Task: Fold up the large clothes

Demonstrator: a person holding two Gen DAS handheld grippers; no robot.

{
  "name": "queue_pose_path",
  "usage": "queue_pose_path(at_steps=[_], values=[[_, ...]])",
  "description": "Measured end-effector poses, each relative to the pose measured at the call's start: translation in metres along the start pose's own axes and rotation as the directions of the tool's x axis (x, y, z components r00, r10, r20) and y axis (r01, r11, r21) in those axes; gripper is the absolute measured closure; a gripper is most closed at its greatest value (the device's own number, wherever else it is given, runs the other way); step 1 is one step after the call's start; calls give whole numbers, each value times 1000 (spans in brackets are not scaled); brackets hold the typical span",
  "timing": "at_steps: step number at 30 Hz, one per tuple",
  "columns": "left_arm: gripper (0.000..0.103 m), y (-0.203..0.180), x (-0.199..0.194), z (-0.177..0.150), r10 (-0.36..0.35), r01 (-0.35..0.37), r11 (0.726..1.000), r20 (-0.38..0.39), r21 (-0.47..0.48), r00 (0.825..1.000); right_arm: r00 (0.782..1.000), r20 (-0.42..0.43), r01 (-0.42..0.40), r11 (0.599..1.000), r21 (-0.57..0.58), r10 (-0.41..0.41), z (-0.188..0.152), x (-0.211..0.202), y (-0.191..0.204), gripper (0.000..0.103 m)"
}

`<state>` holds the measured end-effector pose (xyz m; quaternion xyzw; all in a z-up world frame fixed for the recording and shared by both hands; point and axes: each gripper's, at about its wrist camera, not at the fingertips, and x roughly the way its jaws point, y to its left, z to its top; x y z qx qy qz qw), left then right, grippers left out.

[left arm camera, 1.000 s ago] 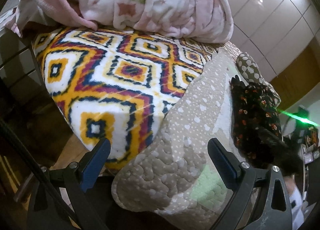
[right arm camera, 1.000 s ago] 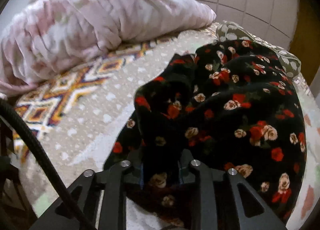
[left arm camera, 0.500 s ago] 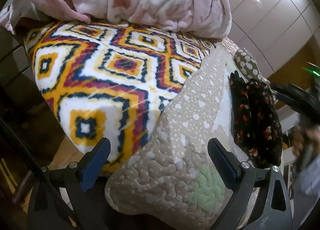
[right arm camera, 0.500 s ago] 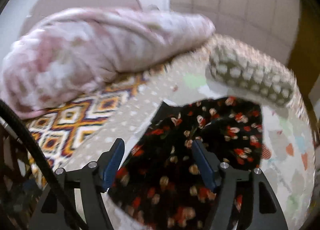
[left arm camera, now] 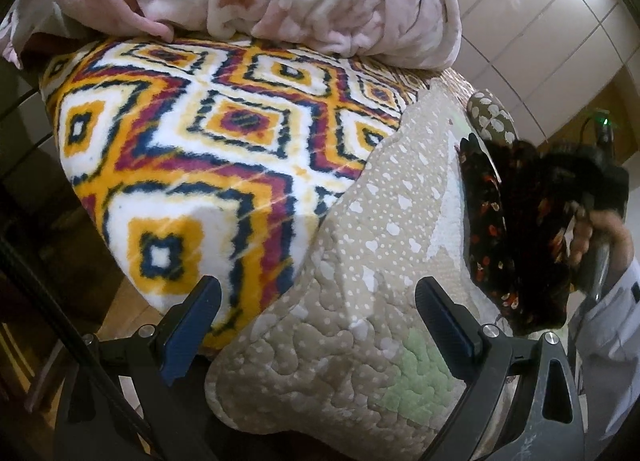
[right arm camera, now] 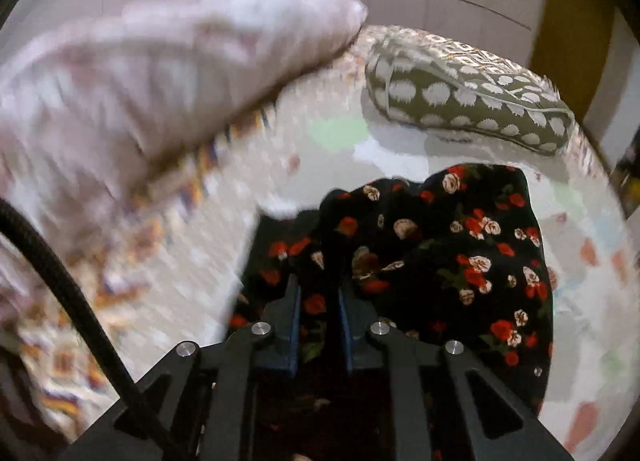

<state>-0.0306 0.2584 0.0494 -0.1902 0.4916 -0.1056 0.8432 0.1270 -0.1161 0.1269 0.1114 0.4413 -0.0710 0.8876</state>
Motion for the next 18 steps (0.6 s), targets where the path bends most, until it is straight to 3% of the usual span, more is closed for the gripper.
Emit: queue_pose_path(at_steps=[2,5,8,9,11,14,18], values=[[5,-4,1,-1,-3,3,1000,-3,10,1000,1000,6,-16,1000,17,16,2,6,6,86],[5,-7,2,-3,0,0,1000,-6,21,1000,997,-66,-31,999,13,31,-11,39,20,86],[5,-8,1,-3,8,-8,1000,-6,23,1000,993,-113,-42,998,-40,37,-28,60,29,77],[5,-8,1,-3,8,-7,1000,-5,24,1000,993,-103,-59,997,-49,54,-28,56,30,67],[5,-8,0,-3,13,-12,1000,-4,26,1000,980,-109,-168,986,-22,165,-24,39,24,50],[5,-9,0,-3,10,-9,1000,-4,30,1000,957,-44,-288,957,-18,287,-18,-2,13,46],[5,-18,-2,-6,4,-4,999,-7,49,1000,961,10,-276,960,-51,277,-30,-31,4,44]])
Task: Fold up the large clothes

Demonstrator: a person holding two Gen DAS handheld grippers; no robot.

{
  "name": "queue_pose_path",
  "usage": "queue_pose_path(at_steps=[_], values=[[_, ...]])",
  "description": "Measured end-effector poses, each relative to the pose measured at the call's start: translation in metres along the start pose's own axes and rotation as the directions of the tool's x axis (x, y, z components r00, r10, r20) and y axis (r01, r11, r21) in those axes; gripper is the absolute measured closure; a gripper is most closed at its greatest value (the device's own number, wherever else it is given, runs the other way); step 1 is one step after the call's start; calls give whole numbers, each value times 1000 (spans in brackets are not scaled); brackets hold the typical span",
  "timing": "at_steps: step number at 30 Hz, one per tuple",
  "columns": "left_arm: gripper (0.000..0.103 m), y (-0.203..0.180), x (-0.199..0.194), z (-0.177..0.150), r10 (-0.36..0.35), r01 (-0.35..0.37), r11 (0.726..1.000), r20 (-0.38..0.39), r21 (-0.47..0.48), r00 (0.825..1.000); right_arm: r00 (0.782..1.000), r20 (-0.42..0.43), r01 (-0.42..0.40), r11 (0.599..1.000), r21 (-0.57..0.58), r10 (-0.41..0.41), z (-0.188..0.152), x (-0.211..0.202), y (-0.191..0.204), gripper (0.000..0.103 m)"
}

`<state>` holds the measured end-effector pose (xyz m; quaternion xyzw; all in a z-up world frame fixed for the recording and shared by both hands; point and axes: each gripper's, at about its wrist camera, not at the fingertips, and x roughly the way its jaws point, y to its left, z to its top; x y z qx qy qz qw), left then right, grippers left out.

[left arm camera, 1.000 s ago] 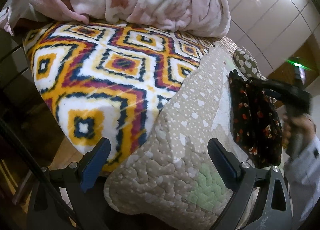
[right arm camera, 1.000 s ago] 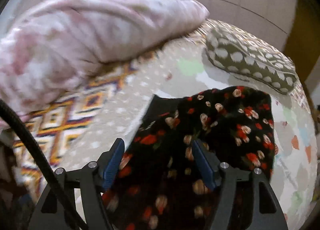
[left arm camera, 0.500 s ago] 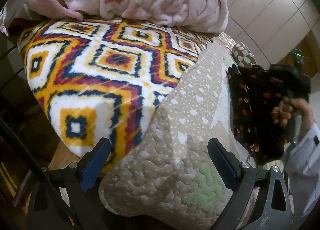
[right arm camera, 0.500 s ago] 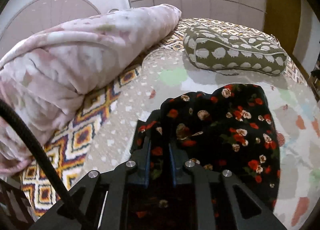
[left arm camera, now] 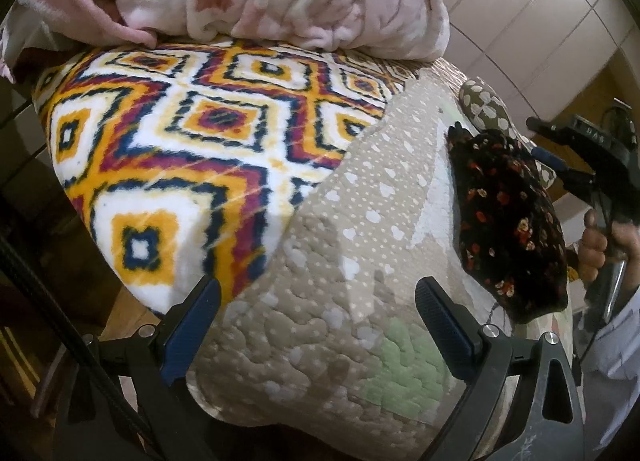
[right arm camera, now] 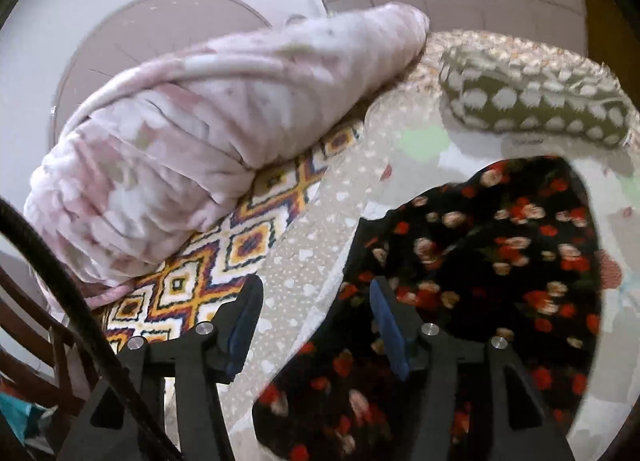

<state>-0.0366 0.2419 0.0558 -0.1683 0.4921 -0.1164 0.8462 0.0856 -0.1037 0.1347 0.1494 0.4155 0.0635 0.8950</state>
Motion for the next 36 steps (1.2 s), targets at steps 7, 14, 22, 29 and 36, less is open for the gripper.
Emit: queue_pose_path(at_steps=[7,14,22,29,36], values=[[5,-10,-10,-4,3,-3,1000,12,28,1000,968,-243,-69,998,-3,66,-59,64,8,94],[5,-14,-15,-6,13,-13,999,20,33,1000,982,-172,-85,996,-35,78,-63,35,14,94],[5,-27,-5,-8,9,-9,998,-1,55,1000,1000,14,14,1000,23,-14,-67,-39,-39,94],[5,-51,-9,-10,16,-16,994,5,112,1000,997,-71,-3,1000,-22,2,-109,-11,-47,93],[5,-99,-11,10,-10,4,979,27,202,1000,998,-61,-23,997,-74,19,-127,-19,-45,92]])
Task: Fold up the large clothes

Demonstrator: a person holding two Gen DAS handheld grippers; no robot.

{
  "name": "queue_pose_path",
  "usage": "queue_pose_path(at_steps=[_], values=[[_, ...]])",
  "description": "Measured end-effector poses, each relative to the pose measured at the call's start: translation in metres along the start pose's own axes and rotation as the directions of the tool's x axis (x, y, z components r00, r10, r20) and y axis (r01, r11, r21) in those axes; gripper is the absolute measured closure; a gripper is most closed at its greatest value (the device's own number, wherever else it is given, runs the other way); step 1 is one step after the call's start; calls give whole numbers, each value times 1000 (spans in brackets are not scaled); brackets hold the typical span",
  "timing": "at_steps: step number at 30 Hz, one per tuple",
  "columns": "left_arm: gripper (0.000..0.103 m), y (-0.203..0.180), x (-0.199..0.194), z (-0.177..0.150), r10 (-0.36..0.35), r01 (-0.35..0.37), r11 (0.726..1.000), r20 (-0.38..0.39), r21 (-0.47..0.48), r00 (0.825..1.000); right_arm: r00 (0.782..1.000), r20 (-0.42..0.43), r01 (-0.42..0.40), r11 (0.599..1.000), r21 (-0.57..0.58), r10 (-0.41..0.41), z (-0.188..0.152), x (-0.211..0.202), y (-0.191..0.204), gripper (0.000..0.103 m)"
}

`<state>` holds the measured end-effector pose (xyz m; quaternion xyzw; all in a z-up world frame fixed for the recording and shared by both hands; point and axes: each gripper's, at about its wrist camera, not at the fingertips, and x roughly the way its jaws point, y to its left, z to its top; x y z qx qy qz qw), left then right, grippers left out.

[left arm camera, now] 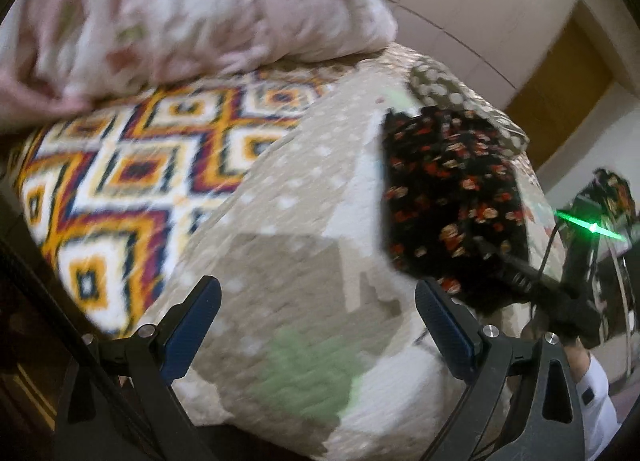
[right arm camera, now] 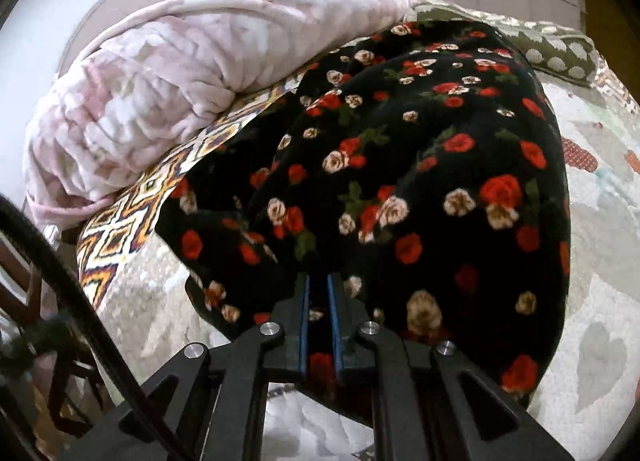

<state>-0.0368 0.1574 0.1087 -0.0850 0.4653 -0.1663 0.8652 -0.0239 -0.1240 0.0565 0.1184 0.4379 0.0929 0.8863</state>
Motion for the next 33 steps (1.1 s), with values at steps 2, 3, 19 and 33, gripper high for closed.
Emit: queue_pose_path(at_steps=[2,3,19,33], values=[[5,-22,-2,12,-7,6,998,23,56,1000,1000,4,-29,1000,2,29,0,-16,-1,81],[5,-32,-3,18,-7,4,997,34,82,999,998,24,-57,998,18,56,-2,-28,-4,65],[5,-93,152,45,52,-29,986,-135,162,989,998,47,25,991,134,-31,-23,-51,-76,83],[5,-89,68,33,24,-25,983,7,184,1000,983,181,10,985,173,-42,-17,-96,-68,83]])
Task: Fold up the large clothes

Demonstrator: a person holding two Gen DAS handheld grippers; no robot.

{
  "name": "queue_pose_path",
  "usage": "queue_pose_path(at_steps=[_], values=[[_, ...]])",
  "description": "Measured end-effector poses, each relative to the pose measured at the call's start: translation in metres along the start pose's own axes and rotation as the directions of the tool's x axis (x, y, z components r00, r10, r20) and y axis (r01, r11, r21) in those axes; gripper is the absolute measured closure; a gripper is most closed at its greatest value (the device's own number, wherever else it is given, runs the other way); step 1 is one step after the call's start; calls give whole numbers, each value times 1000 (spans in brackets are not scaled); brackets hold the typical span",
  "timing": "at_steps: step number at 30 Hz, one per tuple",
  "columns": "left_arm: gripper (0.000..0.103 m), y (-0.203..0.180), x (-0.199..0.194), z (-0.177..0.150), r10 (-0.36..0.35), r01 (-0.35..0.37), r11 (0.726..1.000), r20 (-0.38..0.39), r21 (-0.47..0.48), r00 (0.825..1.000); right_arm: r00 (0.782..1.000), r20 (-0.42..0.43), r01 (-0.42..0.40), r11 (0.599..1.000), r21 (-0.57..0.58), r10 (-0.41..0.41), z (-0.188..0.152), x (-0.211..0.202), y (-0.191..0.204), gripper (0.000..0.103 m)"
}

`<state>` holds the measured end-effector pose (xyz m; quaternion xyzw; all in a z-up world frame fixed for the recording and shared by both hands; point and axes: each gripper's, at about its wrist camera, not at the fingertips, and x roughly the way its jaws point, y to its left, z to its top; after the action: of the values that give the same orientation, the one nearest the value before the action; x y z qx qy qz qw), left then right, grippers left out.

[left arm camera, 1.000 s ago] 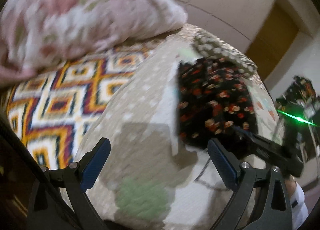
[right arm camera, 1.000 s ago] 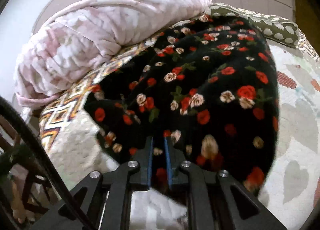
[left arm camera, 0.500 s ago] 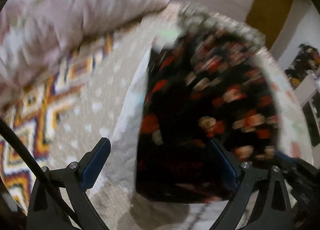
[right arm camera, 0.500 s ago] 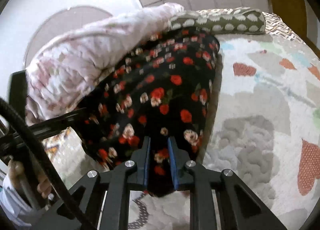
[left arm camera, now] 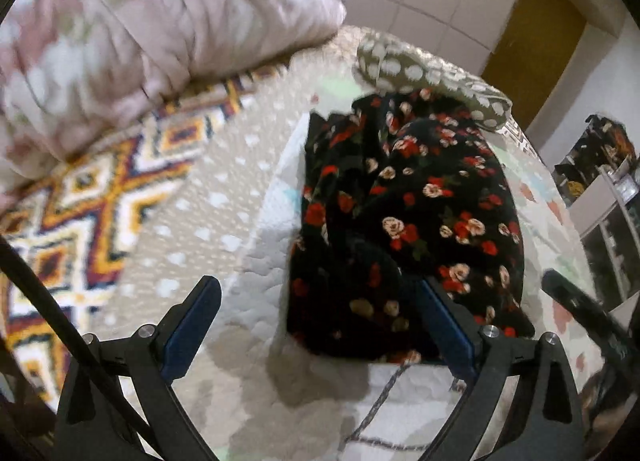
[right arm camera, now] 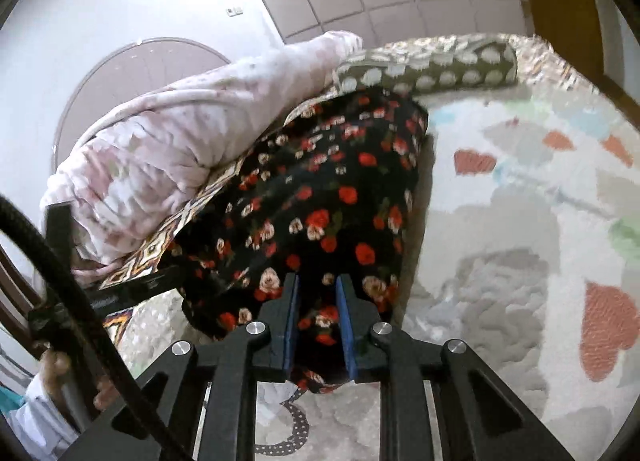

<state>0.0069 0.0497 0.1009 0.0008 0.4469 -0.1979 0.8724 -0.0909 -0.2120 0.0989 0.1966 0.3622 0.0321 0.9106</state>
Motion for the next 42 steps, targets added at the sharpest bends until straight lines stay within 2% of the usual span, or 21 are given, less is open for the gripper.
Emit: queue_pose_path(at_steps=[3,5,8,11,13,16,18,19,21,23,26,28,30,33,36,38,40,42], values=[[5,-2,-24,-10,56,-58,998,65,29,996,998,-60,28,1000,-3,-28,-5,24,4,82],[5,-3,-39,-14,98,-103,994,113,44,989,988,-147,51,999,-16,-52,-16,48,2,78],[5,-2,-63,-18,155,-172,983,210,64,965,992,-121,49,999,15,-47,-16,40,1,76],[4,-3,-82,-16,184,-216,973,301,78,936,995,-98,34,999,17,-33,-13,23,1,61],[4,-5,-88,-16,172,-208,974,311,88,935,996,-67,57,998,1,-57,-14,10,2,57],[4,-10,-93,-20,121,-158,981,286,110,951,997,-40,63,998,13,-63,-19,-7,-1,56],[4,-16,-99,-26,123,-162,981,302,110,945,998,-25,67,997,27,-66,-24,-18,-2,55],[4,-19,-105,-30,137,-181,978,328,107,935,997,-12,71,997,32,-70,-29,-26,-2,55],[4,-25,-118,-36,185,-238,967,395,89,900,997,5,82,996,33,-82,-34,-33,1,50],[4,-28,-134,-40,208,-263,963,453,61,867,995,19,98,995,31,-98,-41,-41,3,46],[1,-28,-155,-44,196,-239,971,497,23,845,994,28,105,994,35,-106,-51,-51,4,46],[1,-28,-165,-44,166,-204,979,501,23,850,993,25,113,992,49,-114,-56,-56,4,46],[1,-30,-171,-46,102,-147,988,491,54,865,993,23,118,991,61,-119,-60,-58,4,45],[1,-34,-166,-52,48,-108,989,475,98,879,992,11,127,989,79,-128,-66,-61,3,42],[1,-45,-139,-58,96,-167,974,387,155,917,991,-9,136,988,79,-136,-72,-58,3,41],[1,-48,-117,-63,105,-166,970,311,176,945,989,-32,150,986,74,-148,-77,-53,4,40],[1,-48,-94,-70,121,-168,969,244,181,962,986,-48,163,984,70,-160,-83,-49,5,40],[1,-49,-70,-77,141,-176,966,187,190,972,983,-60,175,982,69,-171,-86,-46,5,40]])
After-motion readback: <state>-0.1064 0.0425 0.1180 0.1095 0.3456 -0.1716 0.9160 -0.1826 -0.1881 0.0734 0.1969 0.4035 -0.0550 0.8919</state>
